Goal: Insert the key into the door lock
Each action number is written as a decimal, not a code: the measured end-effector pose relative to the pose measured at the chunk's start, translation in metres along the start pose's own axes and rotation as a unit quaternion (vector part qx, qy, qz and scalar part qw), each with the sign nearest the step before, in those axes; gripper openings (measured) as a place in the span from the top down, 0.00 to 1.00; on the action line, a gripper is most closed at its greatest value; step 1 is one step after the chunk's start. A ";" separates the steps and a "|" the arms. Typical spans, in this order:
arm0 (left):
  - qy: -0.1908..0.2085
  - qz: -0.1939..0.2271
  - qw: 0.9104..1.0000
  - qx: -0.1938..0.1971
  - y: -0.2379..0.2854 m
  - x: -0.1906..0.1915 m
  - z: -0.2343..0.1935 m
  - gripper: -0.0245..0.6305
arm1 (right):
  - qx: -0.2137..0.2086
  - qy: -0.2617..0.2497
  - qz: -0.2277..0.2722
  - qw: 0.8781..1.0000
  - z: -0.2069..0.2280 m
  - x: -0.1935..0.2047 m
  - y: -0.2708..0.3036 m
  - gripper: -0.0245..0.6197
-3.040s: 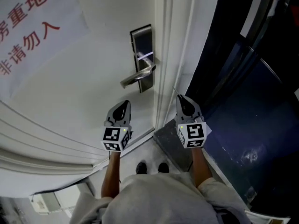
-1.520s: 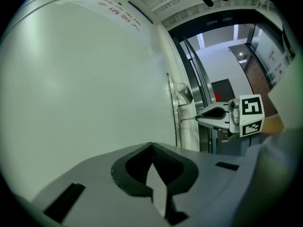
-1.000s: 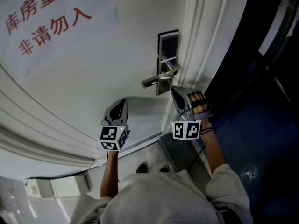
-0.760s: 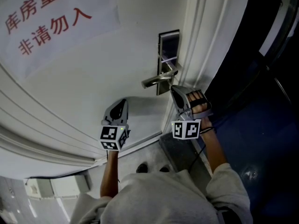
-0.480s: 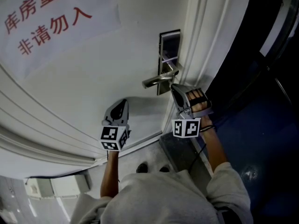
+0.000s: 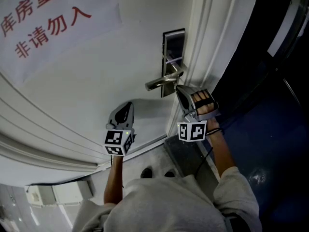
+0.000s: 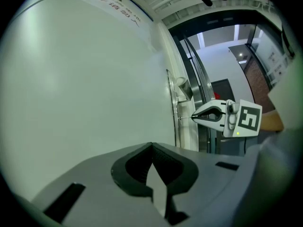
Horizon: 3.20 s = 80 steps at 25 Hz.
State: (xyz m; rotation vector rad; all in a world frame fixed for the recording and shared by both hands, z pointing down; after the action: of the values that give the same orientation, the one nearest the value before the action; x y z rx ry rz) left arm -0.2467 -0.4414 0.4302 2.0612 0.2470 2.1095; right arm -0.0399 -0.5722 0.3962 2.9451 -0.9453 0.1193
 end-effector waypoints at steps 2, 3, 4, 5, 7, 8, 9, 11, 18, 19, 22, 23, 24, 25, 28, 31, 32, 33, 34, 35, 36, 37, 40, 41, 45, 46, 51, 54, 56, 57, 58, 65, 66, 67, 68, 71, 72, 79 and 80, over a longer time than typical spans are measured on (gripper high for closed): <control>0.000 0.000 1.000 0.001 0.000 0.000 0.000 0.94 | -0.001 -0.007 -0.003 1.000 0.001 -0.001 0.001 0.91; 0.000 0.000 1.000 0.001 0.001 -0.001 0.000 0.94 | -0.002 -0.010 -0.005 1.000 0.002 -0.002 0.003 0.92; 0.000 0.000 1.000 0.001 0.001 -0.001 0.000 0.94 | -0.002 -0.013 -0.005 1.000 0.002 -0.003 0.006 0.92; -0.001 0.001 1.000 0.000 0.001 -0.001 0.000 0.94 | -0.003 -0.014 -0.005 1.000 0.003 -0.003 0.009 0.92; -0.001 0.001 1.000 -0.002 0.001 -0.001 -0.001 0.94 | -0.003 -0.014 -0.005 1.000 0.002 -0.003 0.013 0.92; -0.001 0.001 1.000 -0.002 0.000 -0.001 -0.002 0.94 | -0.002 -0.014 -0.005 1.000 0.002 -0.003 0.014 0.92; -0.001 0.002 1.000 -0.003 0.000 -0.001 -0.003 0.94 | 0.000 -0.015 -0.004 1.000 0.002 -0.003 0.016 0.92; -0.002 0.002 1.000 -0.004 0.000 -0.001 -0.003 0.94 | 0.002 -0.016 -0.004 1.000 0.002 -0.004 0.020 0.92; -0.001 -0.003 1.000 -0.001 0.001 0.001 -0.003 0.94 | 0.010 -0.018 -0.009 1.000 0.000 -0.007 0.030 0.92; -0.001 -0.003 1.000 -0.001 0.001 0.002 -0.004 0.94 | 0.011 -0.017 -0.009 1.000 0.000 -0.007 0.031 0.91; 0.000 -0.003 1.000 0.000 0.001 0.002 -0.003 0.94 | 0.011 -0.016 -0.008 1.000 -0.001 -0.008 0.031 0.91; 0.000 -0.003 1.000 0.001 0.001 0.002 -0.003 0.94 | 0.011 -0.017 -0.008 1.000 -0.001 -0.008 0.031 0.91; 0.000 -0.003 1.000 0.003 0.001 0.002 -0.002 0.94 | 0.011 -0.018 -0.008 1.000 -0.001 -0.008 0.031 0.92; -0.001 -0.002 1.000 0.004 0.001 0.002 -0.001 0.94 | 0.012 -0.018 -0.008 1.000 -0.001 -0.008 0.031 0.92; -0.002 -0.001 1.000 0.005 0.000 0.002 0.001 0.94 | 0.012 -0.021 -0.010 1.000 -0.002 -0.008 0.030 0.91; -0.001 -0.001 1.000 0.007 -0.002 0.002 0.002 0.94 | 0.008 -0.025 -0.010 1.000 -0.003 -0.007 0.029 0.91; 0.000 -0.001 1.000 0.007 -0.003 0.002 0.002 0.94 | 0.007 -0.027 -0.011 1.000 -0.004 -0.007 0.029 0.91; 0.000 -0.001 1.000 0.007 -0.003 0.002 0.001 0.94 | 0.005 -0.030 -0.012 0.999 -0.005 -0.007 0.029 0.91; 0.001 0.000 1.000 0.007 -0.003 0.002 0.001 0.94 | 0.002 -0.032 -0.012 0.999 -0.005 -0.008 0.029 0.90; 0.001 0.000 1.000 0.008 -0.003 0.002 0.001 0.94 | -0.004 -0.032 -0.012 0.999 -0.005 -0.008 0.029 0.87; 0.000 0.000 1.000 0.008 -0.004 0.002 0.001 0.94 | -0.011 -0.032 -0.011 0.999 -0.006 -0.008 0.029 0.84; 0.000 0.000 1.000 0.009 -0.004 0.002 0.002 0.94 | -0.018 -0.030 -0.012 0.999 -0.007 -0.007 0.029 0.81; 0.002 0.000 1.000 0.013 -0.004 0.002 0.004 0.94 | -0.023 -0.021 -0.016 0.999 -0.006 -0.006 0.025 0.76; 0.003 0.000 1.000 0.015 -0.004 0.001 0.004 0.94 | -0.020 -0.019 -0.017 0.999 -0.005 -0.006 0.023 0.76; 0.006 0.001 1.000 0.021 -0.003 0.000 0.007 0.94 | -0.013 -0.015 -0.023 1.000 -0.002 -0.003 0.017 0.76; 0.007 0.002 1.000 0.022 -0.003 -0.001 0.007 0.94 | -0.012 -0.012 -0.024 1.000 -0.002 -0.002 0.014 0.76; 0.007 0.004 0.999 0.033 0.004 -0.003 0.013 0.94 | -0.009 0.009 -0.030 0.999 -0.003 0.009 -0.006 0.76; 0.010 0.004 0.999 0.044 0.010 -0.005 0.020 0.94 | -0.008 0.022 -0.037 0.999 -0.005 0.016 -0.018 0.82; 0.012 0.004 0.999 0.052 0.014 -0.006 0.024 0.94 | -0.006 0.030 -0.044 0.999 -0.006 0.021 -0.027 0.87; 0.013 0.003 0.998 0.056 0.016 -0.007 0.026 0.94 | -0.006 0.034 -0.048 0.998 -0.007 0.024 -0.032 0.88; 0.014 0.003 0.998 0.060 0.019 -0.007 0.029 0.94 | -0.007 0.038 -0.053 0.998 -0.008 0.027 -0.036 0.89; 0.019 0.001 0.996 0.089 0.037 -0.009 0.045 0.94 | -0.015 0.086 -0.082 0.993 -0.015 0.048 -0.063 0.92; 0.020 0.001 0.995 0.095 0.040 -0.010 0.048 0.94 | -0.014 0.095 -0.086 0.992 -0.015 0.050 -0.065 0.92; 0.021 0.001 0.995 0.100 0.042 -0.010 0.051 0.94 | -0.014 0.107 -0.090 0.990 -0.015 0.052 -0.067 0.92; 0.022 0.001 0.994 0.104 0.044 -0.011 0.053 0.94 | -0.014 0.124 -0.093 0.988 -0.014 0.054 -0.069 0.92; 0.024 0.001 0.993 0.114 0.049 -0.011 0.057 0.94 | -0.020 0.211 -0.102 0.972 -0.010 0.060 -0.078 0.92; 0.024 0.001 0.993 0.116 0.050 -0.011 0.058 0.94 | -0.023 0.246 -0.106 0.963 -0.009 0.063 -0.081 0.92; 0.026 0.003 0.991 0.134 0.058 -0.011 0.065 0.94 | -0.026 0.454 -0.128 0.881 -0.015 0.090 -0.106 0.93; 0.027 0.003 0.990 0.138 0.059 -0.010 0.067 0.94 | -0.024 0.480 -0.132 0.867 -0.016 0.094 -0.110 0.93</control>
State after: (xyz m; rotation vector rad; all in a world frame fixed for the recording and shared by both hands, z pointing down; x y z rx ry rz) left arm -0.1798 -0.5013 0.4363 2.1501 0.5712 2.2454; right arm 0.0996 -0.5366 0.4178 2.3711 -0.3605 1.3443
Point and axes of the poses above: the fingertips, and each gripper's own axes: y forward along the fingers, z to its right, x out of its underside, the point moved 10 cm from there along -y, backward along the fingers, and after that the axes turned 12 degrees about -z, right-handed, at the moved point
